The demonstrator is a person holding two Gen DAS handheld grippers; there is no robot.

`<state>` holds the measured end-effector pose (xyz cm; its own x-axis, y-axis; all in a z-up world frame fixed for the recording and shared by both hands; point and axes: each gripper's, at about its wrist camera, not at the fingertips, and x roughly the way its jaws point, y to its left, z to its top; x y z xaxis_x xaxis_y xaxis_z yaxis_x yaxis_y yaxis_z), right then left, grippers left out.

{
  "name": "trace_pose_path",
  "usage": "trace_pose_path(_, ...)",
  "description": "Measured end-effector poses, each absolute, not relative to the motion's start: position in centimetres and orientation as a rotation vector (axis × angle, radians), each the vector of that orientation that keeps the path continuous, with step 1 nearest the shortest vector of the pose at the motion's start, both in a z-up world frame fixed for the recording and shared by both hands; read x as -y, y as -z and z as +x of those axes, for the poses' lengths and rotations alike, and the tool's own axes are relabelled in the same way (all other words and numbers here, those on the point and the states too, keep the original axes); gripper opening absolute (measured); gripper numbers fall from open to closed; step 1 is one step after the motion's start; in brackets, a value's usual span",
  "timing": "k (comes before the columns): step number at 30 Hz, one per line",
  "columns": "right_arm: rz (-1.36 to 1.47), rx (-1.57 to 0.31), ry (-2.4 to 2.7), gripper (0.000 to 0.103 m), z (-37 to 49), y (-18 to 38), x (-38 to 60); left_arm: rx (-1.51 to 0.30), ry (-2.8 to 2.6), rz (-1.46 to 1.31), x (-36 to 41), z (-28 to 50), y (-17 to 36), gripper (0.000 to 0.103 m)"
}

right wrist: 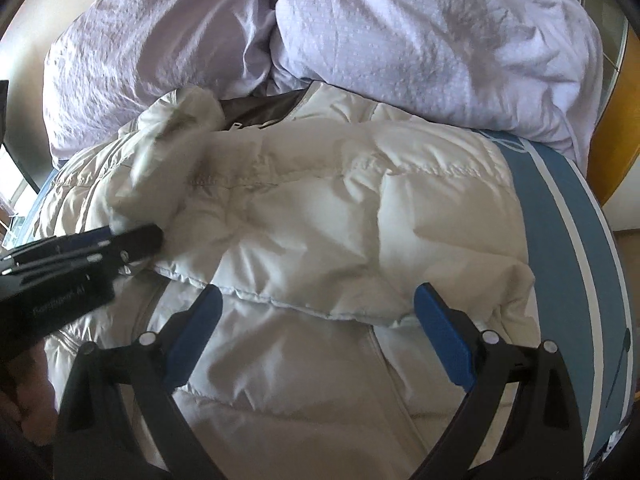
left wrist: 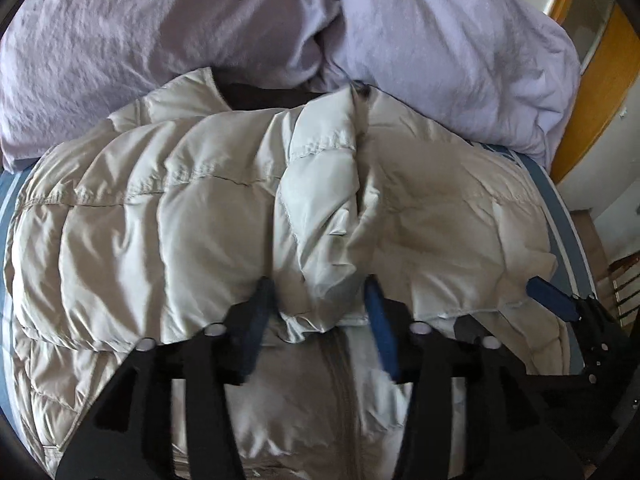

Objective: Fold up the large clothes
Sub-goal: 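Lay the sleeve across the jacket front and open the left gripper, then grasp the jacket hem with the left gripper while the right gripper grasps the hem beside it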

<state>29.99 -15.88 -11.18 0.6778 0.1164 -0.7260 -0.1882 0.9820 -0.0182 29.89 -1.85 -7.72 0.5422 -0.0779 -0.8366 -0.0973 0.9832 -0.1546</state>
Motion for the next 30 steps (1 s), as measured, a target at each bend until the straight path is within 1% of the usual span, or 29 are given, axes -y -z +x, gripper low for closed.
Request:
trace_pose_path(2, -0.09, -0.807, -0.163, 0.097, 29.6, 11.1, 16.2, -0.998, 0.0, -0.173, 2.5, 29.6, 7.7, 0.064)
trace_pose_path(3, -0.086, -0.807, -0.159, 0.097, 29.4, 11.1, 16.4, -0.995, 0.007, -0.167, 2.7, 29.3, 7.6, 0.066)
trace_pose_path(5, -0.078, -0.807, -0.148, 0.097, 28.9, 11.1, 16.9, -0.989, 0.013, -0.161, 2.9, 28.7, 7.4, 0.074)
trace_pose_path(6, -0.072, -0.807, -0.142, 0.097, 28.6, 11.1, 17.1, -0.986, 0.015, -0.164, 2.8, 28.3, 7.3, 0.075)
trace_pose_path(11, -0.043, -0.813, -0.113, 0.097, 27.2, 11.3, 18.4, -0.97, 0.002, -0.171, 1.8, 26.0, 6.9, 0.076)
trace_pose_path(17, -0.039, -0.82, -0.103, 0.097, 24.5, 11.4, 19.9, -0.95, -0.042, -0.183, -1.3, 21.1, 6.6, 0.078)
trace_pose_path(30, 0.032, -0.864, -0.019, 0.097, 17.9, 11.8, 27.0, -0.953, -0.275, -0.267, -12.1, 9.6, 7.2, 0.079)
